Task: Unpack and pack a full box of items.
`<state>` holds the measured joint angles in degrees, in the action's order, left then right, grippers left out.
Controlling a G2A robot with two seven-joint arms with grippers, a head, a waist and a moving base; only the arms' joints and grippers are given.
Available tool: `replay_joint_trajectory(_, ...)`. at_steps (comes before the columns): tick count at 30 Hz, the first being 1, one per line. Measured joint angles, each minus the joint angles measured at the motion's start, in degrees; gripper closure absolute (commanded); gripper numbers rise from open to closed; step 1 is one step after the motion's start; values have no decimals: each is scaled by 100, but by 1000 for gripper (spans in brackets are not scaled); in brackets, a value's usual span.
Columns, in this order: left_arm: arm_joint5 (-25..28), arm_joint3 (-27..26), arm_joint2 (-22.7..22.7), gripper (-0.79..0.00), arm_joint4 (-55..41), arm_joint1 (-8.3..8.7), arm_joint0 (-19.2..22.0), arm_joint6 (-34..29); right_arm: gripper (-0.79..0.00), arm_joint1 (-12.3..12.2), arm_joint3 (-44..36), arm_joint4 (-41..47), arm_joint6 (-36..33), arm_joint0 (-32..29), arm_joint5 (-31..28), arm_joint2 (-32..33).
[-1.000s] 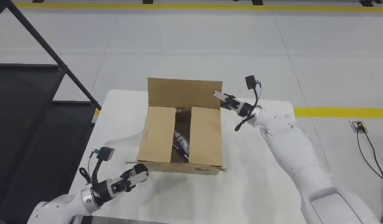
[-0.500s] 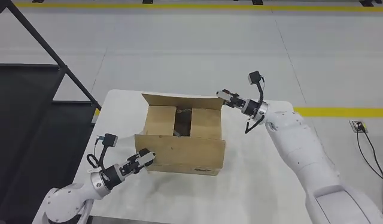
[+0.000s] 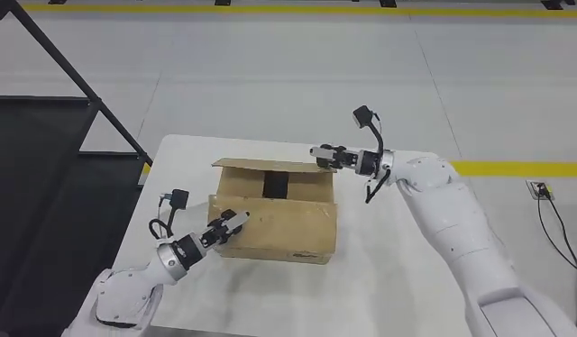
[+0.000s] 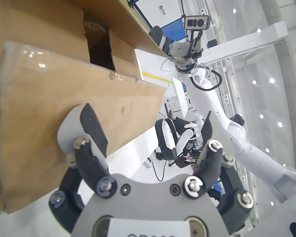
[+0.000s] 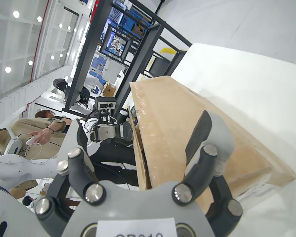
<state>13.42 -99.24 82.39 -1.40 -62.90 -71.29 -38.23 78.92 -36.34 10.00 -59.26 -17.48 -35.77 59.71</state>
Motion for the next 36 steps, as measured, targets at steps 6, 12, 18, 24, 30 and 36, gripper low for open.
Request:
replay_joint_trajectory(6, -125, 102, -328, -785, 211, -51, 299, 301, -785, -65, -701, -269, -82, -241, 1308, -67)
replay_joint_trajectory(12, -296, 184, -708, -785, 1015, -94, 563, 653, -785, -114, -1241, -67, -414, -551, 1817, -39)
replay_joint_trajectory(18, -437, 338, -1042, -785, 1533, -149, 800, 903, -785, -142, -1479, -144, -348, -665, 2175, -49)
replay_joint_trajectory(24, -454, 421, -1200, -785, 1562, -199, 947, 1091, -785, -178, -1733, -163, -411, -880, 2239, -60)
replay_joint_trajectory(30, -412, 361, -1077, -785, 1461, -208, 925, 1289, -785, -246, -2017, -284, -408, -1139, 2260, -9)
replay_joint_trajectory(36, -359, 89, -394, -785, 1113, -156, 574, 1780, -785, -298, -2102, -297, -307, -1337, 2297, 70)
